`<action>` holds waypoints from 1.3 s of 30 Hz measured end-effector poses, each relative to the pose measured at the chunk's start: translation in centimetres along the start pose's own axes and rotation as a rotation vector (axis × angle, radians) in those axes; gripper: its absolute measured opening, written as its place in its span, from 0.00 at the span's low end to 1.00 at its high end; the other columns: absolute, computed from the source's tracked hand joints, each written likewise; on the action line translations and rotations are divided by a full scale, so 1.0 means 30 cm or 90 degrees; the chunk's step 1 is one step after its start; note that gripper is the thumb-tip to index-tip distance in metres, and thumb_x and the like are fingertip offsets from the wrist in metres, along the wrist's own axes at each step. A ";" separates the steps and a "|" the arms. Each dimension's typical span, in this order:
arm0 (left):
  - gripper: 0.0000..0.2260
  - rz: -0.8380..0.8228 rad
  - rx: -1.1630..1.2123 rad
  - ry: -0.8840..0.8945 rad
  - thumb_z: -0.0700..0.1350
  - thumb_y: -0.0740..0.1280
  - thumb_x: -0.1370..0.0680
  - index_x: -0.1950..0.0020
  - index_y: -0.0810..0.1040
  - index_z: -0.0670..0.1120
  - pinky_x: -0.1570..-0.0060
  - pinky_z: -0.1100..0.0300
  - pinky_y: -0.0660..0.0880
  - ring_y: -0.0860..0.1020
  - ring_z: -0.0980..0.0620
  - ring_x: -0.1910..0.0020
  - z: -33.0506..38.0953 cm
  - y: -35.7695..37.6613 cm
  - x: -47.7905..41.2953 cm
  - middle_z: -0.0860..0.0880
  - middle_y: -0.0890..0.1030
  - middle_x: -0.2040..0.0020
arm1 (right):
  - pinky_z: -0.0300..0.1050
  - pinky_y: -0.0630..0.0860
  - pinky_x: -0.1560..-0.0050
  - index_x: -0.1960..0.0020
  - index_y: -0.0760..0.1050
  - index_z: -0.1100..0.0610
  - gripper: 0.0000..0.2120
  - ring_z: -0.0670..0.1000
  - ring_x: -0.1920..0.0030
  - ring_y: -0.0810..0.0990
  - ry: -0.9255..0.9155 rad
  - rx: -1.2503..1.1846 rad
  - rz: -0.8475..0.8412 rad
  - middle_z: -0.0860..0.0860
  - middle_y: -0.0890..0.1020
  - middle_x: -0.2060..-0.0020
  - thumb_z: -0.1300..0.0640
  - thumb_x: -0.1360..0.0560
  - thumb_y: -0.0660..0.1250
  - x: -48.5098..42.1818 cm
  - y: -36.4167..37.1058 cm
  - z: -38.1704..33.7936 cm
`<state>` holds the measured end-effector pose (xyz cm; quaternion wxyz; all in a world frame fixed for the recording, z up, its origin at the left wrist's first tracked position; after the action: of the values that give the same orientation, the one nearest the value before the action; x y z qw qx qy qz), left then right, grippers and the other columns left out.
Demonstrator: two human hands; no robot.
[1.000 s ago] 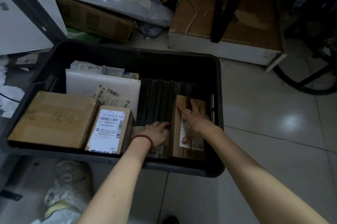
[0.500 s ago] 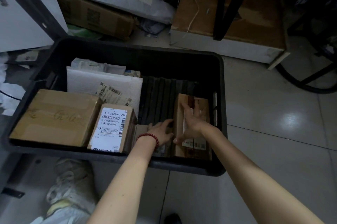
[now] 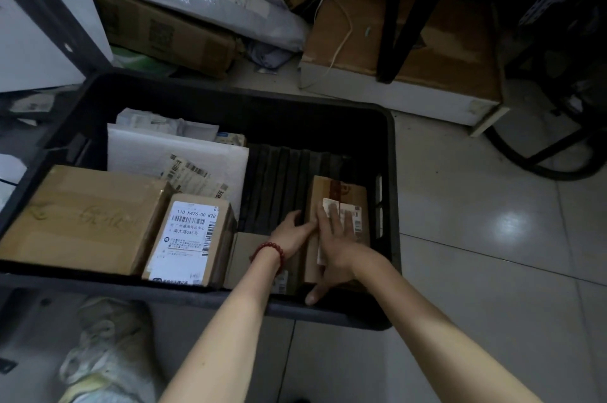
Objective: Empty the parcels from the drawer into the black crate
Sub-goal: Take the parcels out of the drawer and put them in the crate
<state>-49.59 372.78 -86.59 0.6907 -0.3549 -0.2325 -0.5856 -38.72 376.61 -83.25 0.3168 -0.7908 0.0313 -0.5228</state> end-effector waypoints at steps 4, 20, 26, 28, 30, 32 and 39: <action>0.27 0.028 0.074 0.032 0.57 0.63 0.22 0.26 0.60 0.51 0.40 0.55 0.70 0.72 0.46 0.37 0.010 -0.012 -0.029 0.44 0.71 0.31 | 0.64 0.40 0.26 0.29 0.20 0.53 0.66 0.61 0.27 0.27 0.009 0.101 0.105 0.54 0.23 0.29 0.53 0.34 0.78 0.010 -0.010 0.009; 0.22 0.170 -0.509 0.186 0.57 0.58 0.21 0.27 0.62 0.58 0.41 0.48 0.65 0.71 0.46 0.36 0.036 -0.046 0.028 0.50 0.75 0.35 | 0.53 0.67 0.32 0.22 0.53 0.49 0.33 0.58 0.28 0.58 0.050 -0.040 0.319 0.55 0.60 0.28 0.46 0.22 0.64 -0.063 -0.063 0.061; 0.18 0.334 -0.576 0.220 0.57 0.57 0.21 0.35 0.72 0.52 0.46 0.51 0.66 0.72 0.45 0.40 0.115 -0.156 0.171 0.49 0.78 0.40 | 0.53 0.64 0.31 0.25 0.63 0.52 0.31 0.59 0.27 0.60 0.080 -0.180 0.318 0.55 0.64 0.27 0.35 0.21 0.51 -0.005 -0.138 0.016; 0.18 0.377 -0.610 0.239 0.57 0.57 0.21 0.36 0.72 0.51 0.46 0.52 0.66 0.72 0.45 0.40 0.160 -0.210 0.239 0.49 0.78 0.40 | 0.53 0.68 0.34 0.27 0.65 0.52 0.32 0.59 0.29 0.65 0.056 -0.145 0.370 0.56 0.67 0.29 0.33 0.22 0.50 0.042 -0.178 -0.041; 0.17 0.416 -0.629 0.251 0.56 0.57 0.21 0.37 0.73 0.51 0.45 0.51 0.66 0.73 0.45 0.40 0.212 -0.266 0.311 0.48 0.78 0.41 | 0.52 0.71 0.36 0.29 0.69 0.51 0.30 0.58 0.32 0.69 0.026 -0.140 0.412 0.55 0.71 0.31 0.34 0.23 0.52 0.092 -0.220 -0.109; 0.16 0.469 -0.639 0.249 0.56 0.58 0.22 0.38 0.73 0.51 0.45 0.51 0.66 0.74 0.45 0.40 0.253 -0.339 0.397 0.48 0.79 0.42 | 0.50 0.72 0.39 0.32 0.71 0.51 0.28 0.57 0.34 0.72 -0.020 -0.126 0.451 0.54 0.73 0.34 0.34 0.23 0.54 0.151 -0.257 -0.201; 0.17 0.611 -0.622 0.127 0.58 0.58 0.22 0.38 0.74 0.52 0.45 0.50 0.67 0.74 0.44 0.40 0.213 -0.686 0.762 0.48 0.79 0.42 | 0.52 0.72 0.41 0.34 0.73 0.49 0.28 0.56 0.36 0.71 -0.211 -0.026 0.514 0.51 0.73 0.35 0.32 0.24 0.53 0.361 -0.308 -0.608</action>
<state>-64.32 361.64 -61.16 0.6523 -0.6334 0.3056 -0.2825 -51.89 371.31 -64.97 0.4809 -0.7943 0.2970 -0.2226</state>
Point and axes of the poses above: each hand's wrist, its own x-axis away from the middle knuckle, its own y-axis out of the palm, z = x × y, the point moved 4 cm from there along -x, towards the middle knuckle
